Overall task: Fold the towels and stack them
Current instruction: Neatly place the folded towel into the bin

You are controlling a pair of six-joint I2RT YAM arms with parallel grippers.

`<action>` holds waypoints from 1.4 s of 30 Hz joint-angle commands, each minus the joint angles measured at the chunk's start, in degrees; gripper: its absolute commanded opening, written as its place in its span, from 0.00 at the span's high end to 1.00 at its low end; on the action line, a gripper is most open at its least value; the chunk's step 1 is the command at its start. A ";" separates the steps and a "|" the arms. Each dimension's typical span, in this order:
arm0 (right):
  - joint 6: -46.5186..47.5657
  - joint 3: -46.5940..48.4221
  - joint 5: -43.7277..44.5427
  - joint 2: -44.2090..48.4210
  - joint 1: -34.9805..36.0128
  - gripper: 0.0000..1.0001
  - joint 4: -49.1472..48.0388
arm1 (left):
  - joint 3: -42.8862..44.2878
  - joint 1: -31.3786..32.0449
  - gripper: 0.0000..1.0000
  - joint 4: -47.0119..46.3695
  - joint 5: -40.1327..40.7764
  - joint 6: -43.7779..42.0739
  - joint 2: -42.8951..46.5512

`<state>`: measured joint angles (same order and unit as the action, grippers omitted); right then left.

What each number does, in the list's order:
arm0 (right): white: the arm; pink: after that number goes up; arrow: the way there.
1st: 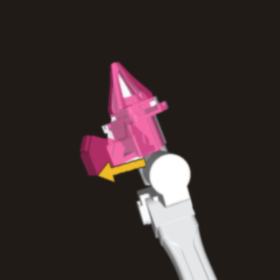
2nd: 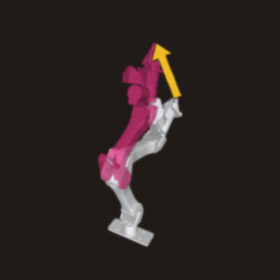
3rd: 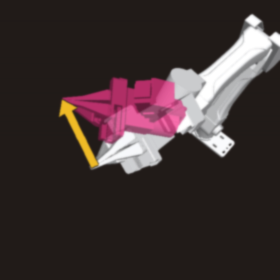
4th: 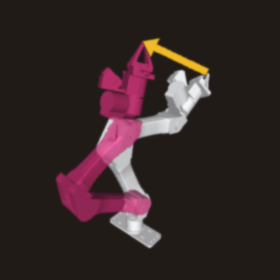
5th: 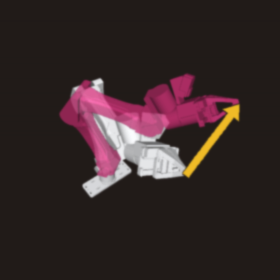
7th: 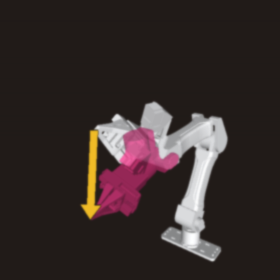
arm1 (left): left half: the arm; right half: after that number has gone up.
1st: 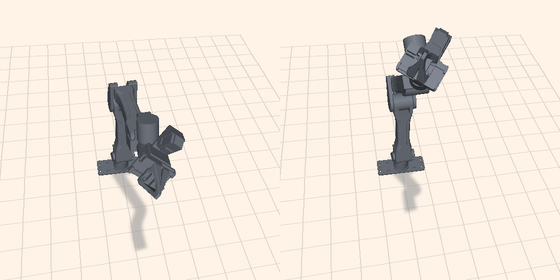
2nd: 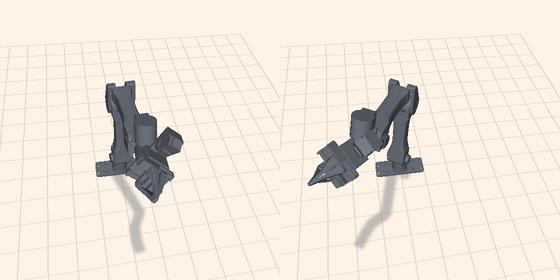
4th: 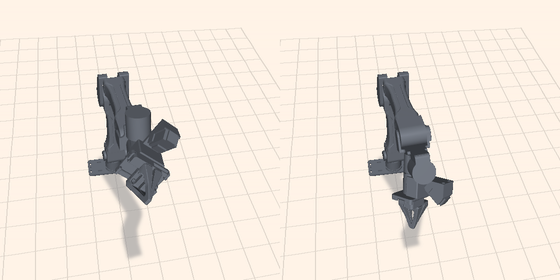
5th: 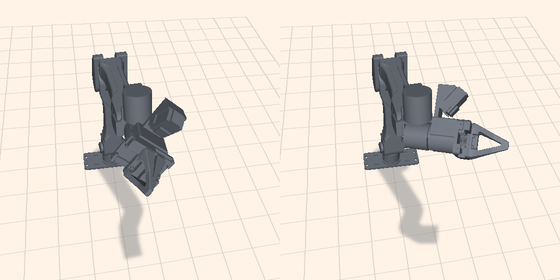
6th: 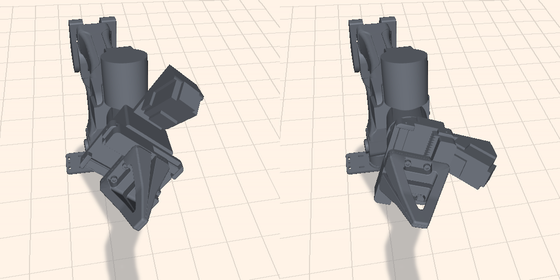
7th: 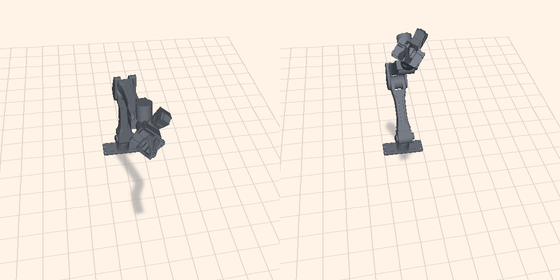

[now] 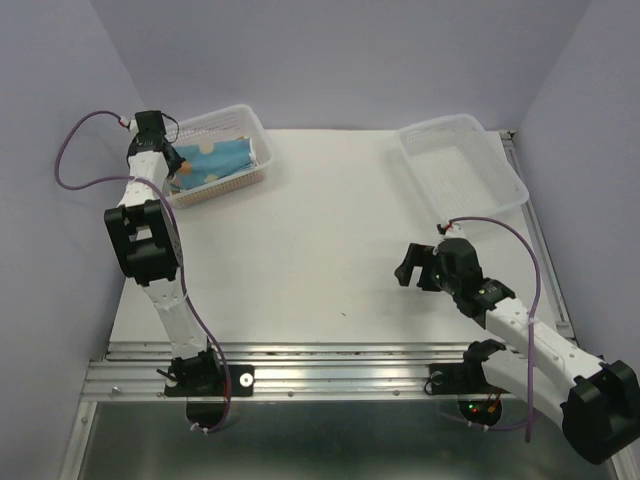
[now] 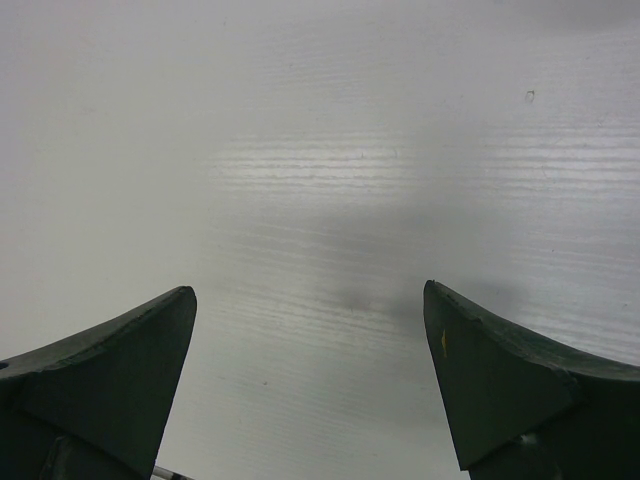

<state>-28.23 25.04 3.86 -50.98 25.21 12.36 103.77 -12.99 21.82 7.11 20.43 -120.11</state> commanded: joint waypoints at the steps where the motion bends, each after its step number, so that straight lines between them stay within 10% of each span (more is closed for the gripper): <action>1: 0.81 3.35 0.01 0.71 0.36 0.00 -2.78 | -0.76 -0.89 1.00 -1.26 5.10 3.48 6.65; 13: 0.89 3.18 -0.17 0.09 0.36 0.00 -3.04 | -1.55 -0.98 0.98 1.55 5.11 6.82 6.56; 17: 0.90 3.26 -0.17 -0.08 0.28 0.00 -3.04 | -3.21 -0.98 0.61 2.00 4.22 8.31 8.31; 24: 0.89 2.91 -0.17 -0.61 0.28 0.00 -3.75 | -4.71 -0.72 0.28 1.82 5.19 8.32 14.82; 32: -0.95 4.14 0.36 0.44 0.28 0.00 -2.87 | -6.55 1.74 0.16 2.61 3.26 6.47 23.24; 42: -5.78 5.55 6.51 4.83 0.36 0.00 1.79 | -45.11 20.72 0.01 -14.70 1.59 12.44 59.34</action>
<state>-31.42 26.39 6.63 -48.36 25.21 13.15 68.03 4.08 13.74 9.41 29.69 -69.41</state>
